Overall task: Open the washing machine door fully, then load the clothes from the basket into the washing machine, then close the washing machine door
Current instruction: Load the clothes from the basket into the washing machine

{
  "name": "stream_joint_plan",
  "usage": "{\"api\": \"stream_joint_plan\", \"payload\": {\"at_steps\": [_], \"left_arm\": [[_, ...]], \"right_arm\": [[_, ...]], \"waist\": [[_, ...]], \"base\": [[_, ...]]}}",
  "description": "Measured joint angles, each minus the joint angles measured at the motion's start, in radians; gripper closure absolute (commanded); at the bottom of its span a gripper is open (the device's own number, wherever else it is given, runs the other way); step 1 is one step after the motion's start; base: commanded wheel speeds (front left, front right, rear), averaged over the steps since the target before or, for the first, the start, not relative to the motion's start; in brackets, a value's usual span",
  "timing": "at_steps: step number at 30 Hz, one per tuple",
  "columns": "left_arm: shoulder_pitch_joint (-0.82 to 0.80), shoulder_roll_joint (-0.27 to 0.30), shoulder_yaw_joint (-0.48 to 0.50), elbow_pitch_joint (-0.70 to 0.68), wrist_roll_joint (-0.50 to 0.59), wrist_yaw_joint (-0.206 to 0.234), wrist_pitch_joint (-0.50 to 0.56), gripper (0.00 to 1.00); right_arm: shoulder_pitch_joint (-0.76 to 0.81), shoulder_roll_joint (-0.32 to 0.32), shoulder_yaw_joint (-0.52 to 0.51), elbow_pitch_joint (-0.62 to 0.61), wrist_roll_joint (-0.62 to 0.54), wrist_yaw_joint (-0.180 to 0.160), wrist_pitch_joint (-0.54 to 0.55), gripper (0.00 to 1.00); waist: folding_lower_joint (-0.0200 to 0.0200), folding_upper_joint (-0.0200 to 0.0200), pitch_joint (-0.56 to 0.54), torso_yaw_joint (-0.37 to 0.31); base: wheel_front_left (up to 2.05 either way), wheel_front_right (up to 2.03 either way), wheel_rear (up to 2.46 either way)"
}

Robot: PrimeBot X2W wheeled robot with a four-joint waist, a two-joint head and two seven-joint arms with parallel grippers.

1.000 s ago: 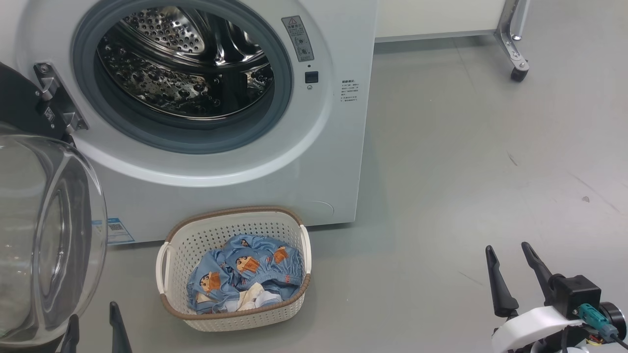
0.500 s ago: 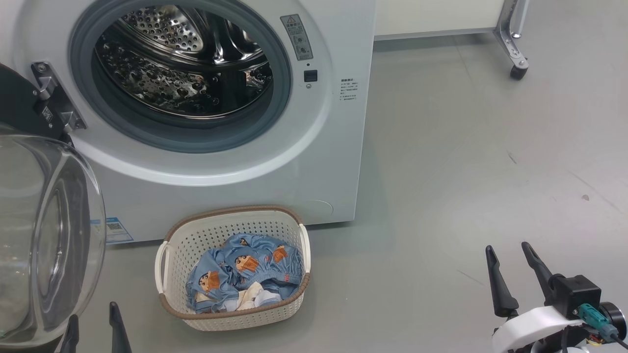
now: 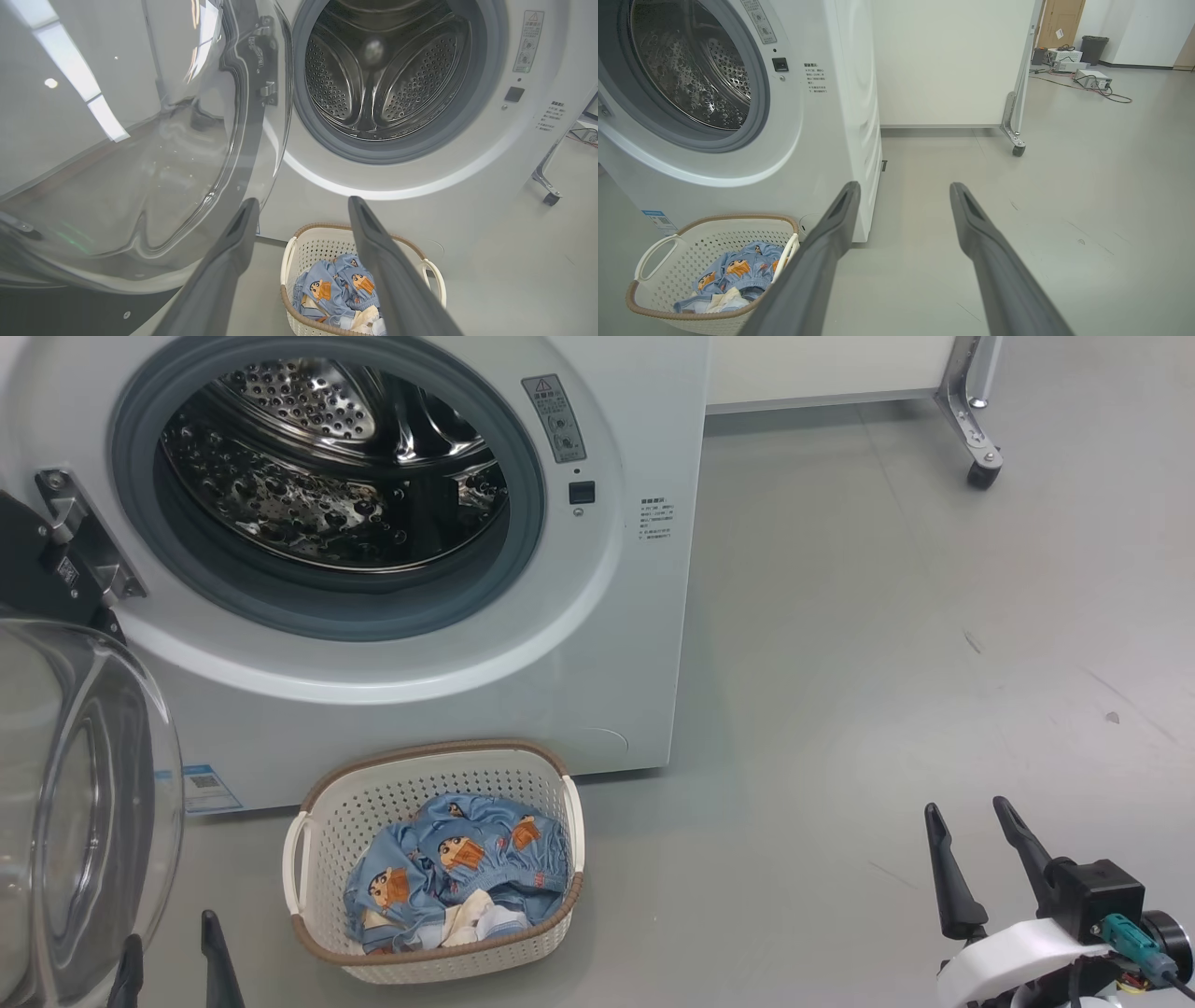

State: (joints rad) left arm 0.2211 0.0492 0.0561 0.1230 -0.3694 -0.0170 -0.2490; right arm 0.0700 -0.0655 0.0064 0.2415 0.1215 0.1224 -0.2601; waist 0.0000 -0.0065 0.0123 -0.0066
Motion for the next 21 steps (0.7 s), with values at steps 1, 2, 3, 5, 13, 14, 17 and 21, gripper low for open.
{"api": "stream_joint_plan", "payload": {"at_steps": [1,2,3,5,13,14,17,21], "left_arm": [[0.0,0.0,0.0,0.0,0.0,0.0,0.0,0.0],[0.0,-0.001,0.001,0.0,0.0,0.0,0.0,0.0],[0.0,-0.001,0.002,0.0,0.001,0.0,0.0,0.0],[0.0,-0.001,0.007,-0.001,0.009,0.0,0.0,0.0],[-0.002,-0.001,0.018,-0.002,0.018,0.002,0.0,0.0],[-0.002,-0.002,0.018,-0.002,0.02,0.002,0.0,0.0],[-0.002,-0.002,0.018,-0.003,0.023,0.002,0.0,0.0],[-0.002,-0.002,0.018,-0.003,0.025,0.002,0.0,0.0]], "right_arm": [[0.0,0.0,0.0,0.0,0.0,0.0,0.0,0.0],[0.0,0.0,0.0,0.0,0.0,0.0,0.0,0.0],[0.0,0.0,0.0,0.0,0.001,0.0,0.0,0.0],[0.0,0.0,0.0,0.0,0.001,0.0,0.0,0.0],[0.0,-0.002,0.0,0.0,0.001,0.0,0.0,0.0],[0.0,-0.002,0.0,0.0,0.001,0.0,0.0,0.0],[0.0,-0.002,0.0,0.0,0.001,0.0,0.0,0.0],[0.0,-0.002,0.0,0.0,0.001,0.0,0.0,0.0]], "waist": [[0.0,0.0,0.0,0.0],[0.0,0.0,0.001,0.0],[0.0,0.0,0.001,0.0],[0.0,0.0,0.003,0.0],[0.0,0.0,0.005,0.002],[0.0,0.0,0.005,0.002],[0.0,0.0,0.005,0.001],[0.0,0.0,0.005,0.0]], "base": [[0.84,-0.84,0.0],[0.89,-0.89,0.0],[0.93,-0.93,0.0],[0.99,-0.99,0.0],[0.9,-0.9,0.0],[0.72,-0.72,0.0],[0.61,-0.61,0.0],[0.45,-0.45,0.0]]}}
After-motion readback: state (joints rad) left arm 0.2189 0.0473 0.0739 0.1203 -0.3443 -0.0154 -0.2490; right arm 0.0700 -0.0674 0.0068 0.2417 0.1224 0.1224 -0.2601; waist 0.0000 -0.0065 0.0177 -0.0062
